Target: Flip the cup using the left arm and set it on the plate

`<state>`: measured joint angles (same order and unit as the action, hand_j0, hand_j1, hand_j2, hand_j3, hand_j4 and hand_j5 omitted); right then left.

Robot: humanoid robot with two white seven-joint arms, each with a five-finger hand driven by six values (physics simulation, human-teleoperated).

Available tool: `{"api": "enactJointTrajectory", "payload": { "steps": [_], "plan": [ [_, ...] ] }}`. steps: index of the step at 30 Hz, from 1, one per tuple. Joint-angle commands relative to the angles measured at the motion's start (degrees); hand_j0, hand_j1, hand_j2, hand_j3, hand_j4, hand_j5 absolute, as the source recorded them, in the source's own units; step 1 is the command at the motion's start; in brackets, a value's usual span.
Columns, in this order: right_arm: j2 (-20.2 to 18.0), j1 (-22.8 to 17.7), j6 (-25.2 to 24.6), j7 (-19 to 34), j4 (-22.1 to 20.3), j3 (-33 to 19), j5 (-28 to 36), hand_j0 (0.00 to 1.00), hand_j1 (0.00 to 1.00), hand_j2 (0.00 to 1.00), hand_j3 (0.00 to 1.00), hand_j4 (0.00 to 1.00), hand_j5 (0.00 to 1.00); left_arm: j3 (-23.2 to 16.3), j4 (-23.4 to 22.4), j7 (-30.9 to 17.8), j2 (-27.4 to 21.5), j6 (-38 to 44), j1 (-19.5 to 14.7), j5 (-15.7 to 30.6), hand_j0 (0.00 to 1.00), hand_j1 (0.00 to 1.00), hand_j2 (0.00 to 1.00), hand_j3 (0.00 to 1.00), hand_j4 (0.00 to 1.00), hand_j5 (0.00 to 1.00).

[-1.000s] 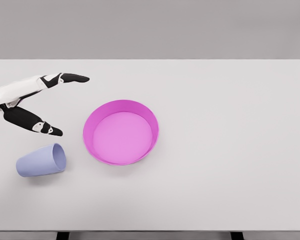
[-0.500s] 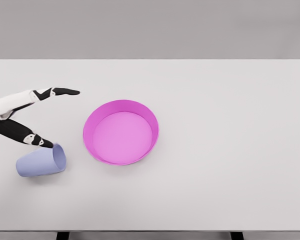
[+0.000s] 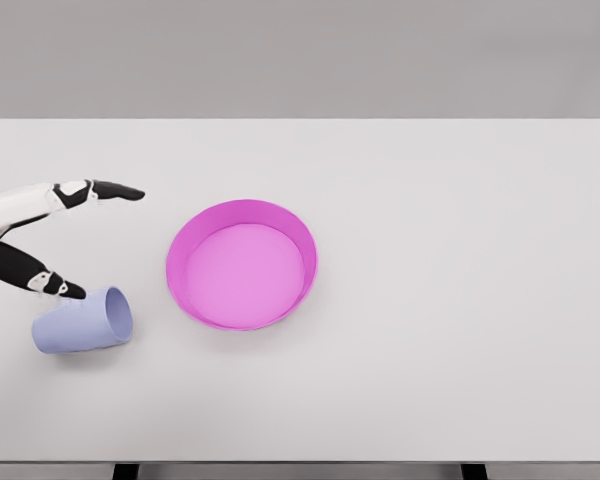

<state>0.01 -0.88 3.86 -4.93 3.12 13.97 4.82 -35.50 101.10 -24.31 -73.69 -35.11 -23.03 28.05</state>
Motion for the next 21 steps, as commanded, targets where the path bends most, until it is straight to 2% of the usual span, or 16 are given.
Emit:
{"api": "enactJointTrajectory", "payload": {
  "steps": [1,2,5,7,9,16,19,21],
  "plan": [
    [-0.01,0.00,0.00,0.00,-0.04,0.00,0.01,1.00,1.00,1.00,1.00,1.00,1.00,4.39,-0.02,0.23,2.67,0.11,0.00,-3.35,1.00,1.00,1.00,1.00,1.00,1.00],
    [-0.01,0.00,0.00,0.00,-0.04,0.00,0.01,1.00,1.00,1.00,1.00,1.00,1.00,5.79,0.06,0.32,3.99,0.11,0.96,-3.97,1.00,1.00,1.00,1.00,1.00,1.00],
    [-0.01,0.00,0.00,0.00,-0.04,0.00,0.01,1.00,1.00,1.00,1.00,1.00,1.00,16.95,-0.02,0.76,7.06,0.11,8.26,-7.57,1.00,1.00,1.00,1.00,1.00,1.00],
    [-0.01,0.00,0.00,0.00,-0.04,0.00,0.01,1.00,1.00,1.00,1.00,1.00,1.00,20.30,-0.02,1.11,7.42,0.11,11.16,-7.75,1.00,1.00,1.00,1.00,1.00,1.00],
    [-0.01,0.00,0.00,0.00,-0.04,0.00,0.01,1.00,1.00,1.00,1.00,1.00,1.00,20.30,0.06,1.20,7.33,0.11,11.25,-7.66,1.00,1.00,1.00,1.00,1.00,1.00],
    [-0.01,0.00,0.00,0.00,0.04,0.00,0.01,1.00,1.00,1.00,1.00,1.00,1.00,20.39,0.06,1.99,7.33,0.11,15.82,-10.03,1.00,1.00,1.00,1.00,1.00,1.00],
    [-0.01,0.00,0.00,0.00,-0.04,0.00,0.01,1.00,1.00,1.00,1.00,1.00,1.00,23.28,0.06,3.40,7.94,0.11,18.01,-9.94,1.00,1.00,1.00,1.00,1.00,1.00],
    [-0.01,0.00,0.00,0.00,-0.04,0.00,0.01,1.00,1.00,1.00,1.00,1.00,1.00,26.80,0.06,3.48,9.44,0.11,20.04,-9.94,1.00,1.00,1.00,1.00,1.00,1.00]
  ]
}}
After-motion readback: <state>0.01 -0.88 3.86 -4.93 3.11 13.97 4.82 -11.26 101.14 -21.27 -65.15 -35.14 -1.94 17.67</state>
